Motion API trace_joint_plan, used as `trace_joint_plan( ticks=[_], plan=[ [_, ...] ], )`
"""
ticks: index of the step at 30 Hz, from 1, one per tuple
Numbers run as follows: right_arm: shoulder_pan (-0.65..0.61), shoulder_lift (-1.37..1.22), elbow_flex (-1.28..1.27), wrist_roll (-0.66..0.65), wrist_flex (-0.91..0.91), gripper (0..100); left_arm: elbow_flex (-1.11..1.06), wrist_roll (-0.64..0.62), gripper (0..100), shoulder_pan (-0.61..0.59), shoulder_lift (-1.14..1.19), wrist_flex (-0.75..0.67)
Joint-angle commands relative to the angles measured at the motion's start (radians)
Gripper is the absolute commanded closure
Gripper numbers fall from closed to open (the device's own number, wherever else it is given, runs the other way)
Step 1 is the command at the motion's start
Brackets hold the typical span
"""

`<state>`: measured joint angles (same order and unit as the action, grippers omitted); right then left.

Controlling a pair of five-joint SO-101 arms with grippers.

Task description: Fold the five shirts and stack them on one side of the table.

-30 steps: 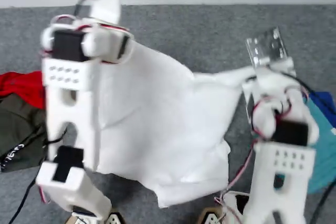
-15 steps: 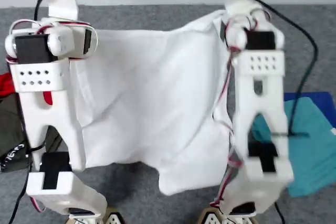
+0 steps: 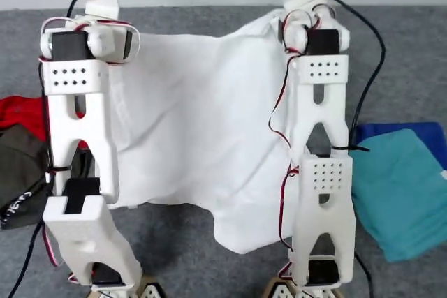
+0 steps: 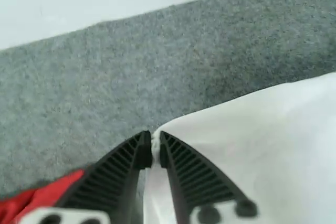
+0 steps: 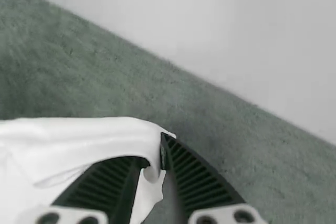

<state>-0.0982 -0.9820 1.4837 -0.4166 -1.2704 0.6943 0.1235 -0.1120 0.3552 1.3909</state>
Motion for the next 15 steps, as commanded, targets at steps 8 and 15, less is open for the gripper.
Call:
trace_joint_plan(
  ticks=[8, 15],
  plan=[
    [-0.038, 0.076, 0.124, 0.006, -0.533, 98.8, 0.033, 0.152, 99, -0.009, -0.052, 0.285],
    [-0.059, 0.338, -0.196, 0.021, -0.533, 98.8, -0.005, 0.201, 99, -0.058, -0.060, 0.364]
  ],
)
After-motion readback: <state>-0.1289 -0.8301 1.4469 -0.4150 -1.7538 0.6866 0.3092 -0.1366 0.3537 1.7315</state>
